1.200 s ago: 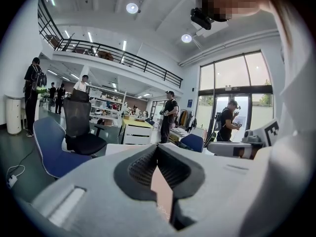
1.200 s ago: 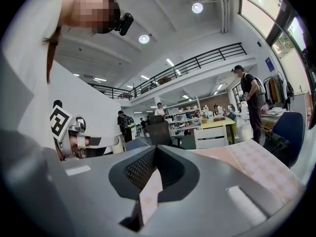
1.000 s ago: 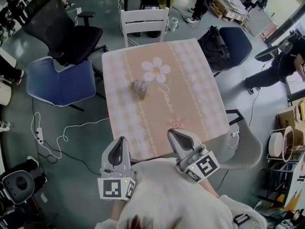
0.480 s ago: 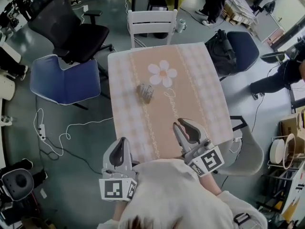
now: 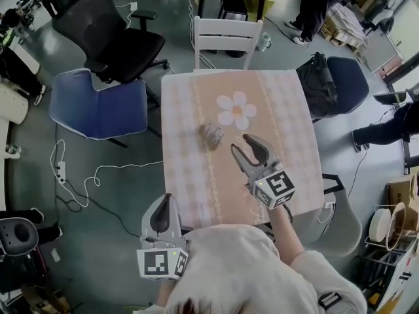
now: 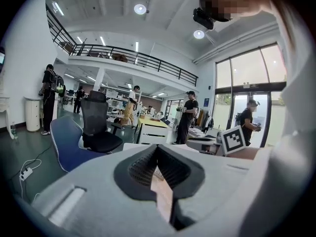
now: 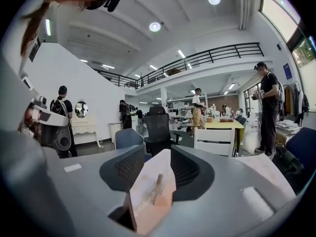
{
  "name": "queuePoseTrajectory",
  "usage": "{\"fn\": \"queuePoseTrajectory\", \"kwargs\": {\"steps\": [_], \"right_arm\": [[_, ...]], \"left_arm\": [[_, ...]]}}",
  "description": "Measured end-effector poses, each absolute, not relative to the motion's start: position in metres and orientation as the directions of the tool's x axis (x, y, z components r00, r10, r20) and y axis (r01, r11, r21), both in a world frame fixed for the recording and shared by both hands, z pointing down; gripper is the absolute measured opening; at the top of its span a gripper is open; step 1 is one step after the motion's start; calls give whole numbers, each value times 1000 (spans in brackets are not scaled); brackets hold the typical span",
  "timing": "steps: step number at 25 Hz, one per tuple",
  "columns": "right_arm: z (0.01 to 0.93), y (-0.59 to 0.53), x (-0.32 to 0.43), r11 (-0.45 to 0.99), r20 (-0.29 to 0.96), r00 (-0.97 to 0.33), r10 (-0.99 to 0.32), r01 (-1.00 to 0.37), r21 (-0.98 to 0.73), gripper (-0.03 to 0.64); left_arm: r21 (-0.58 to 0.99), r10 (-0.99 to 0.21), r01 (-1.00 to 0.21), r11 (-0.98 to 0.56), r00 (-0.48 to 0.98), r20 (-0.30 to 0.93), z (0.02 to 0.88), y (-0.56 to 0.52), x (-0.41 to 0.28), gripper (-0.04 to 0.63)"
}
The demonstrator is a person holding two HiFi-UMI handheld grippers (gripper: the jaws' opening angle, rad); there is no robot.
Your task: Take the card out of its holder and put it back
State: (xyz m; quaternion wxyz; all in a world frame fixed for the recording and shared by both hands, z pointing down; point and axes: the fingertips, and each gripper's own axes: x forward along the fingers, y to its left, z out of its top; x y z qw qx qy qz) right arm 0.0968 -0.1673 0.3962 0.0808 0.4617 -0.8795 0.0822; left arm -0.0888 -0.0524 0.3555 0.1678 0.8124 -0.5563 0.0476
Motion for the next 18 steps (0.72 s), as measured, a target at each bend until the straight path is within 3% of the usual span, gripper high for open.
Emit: {"fn": "queuePoseTrajectory", "kwargs": {"steps": [11,18], "right_arm": [[473,-234,80,536,316,-582,-749,-813,-229,161],[503,-243,69,536,363,-579,-730,-815,-220,142]], "left_arm": [[245,-892,-924,-294,357,278,356,-64,-84,0],[249,-886,-924,-290,358,294,361,-67,-86,0]]}}
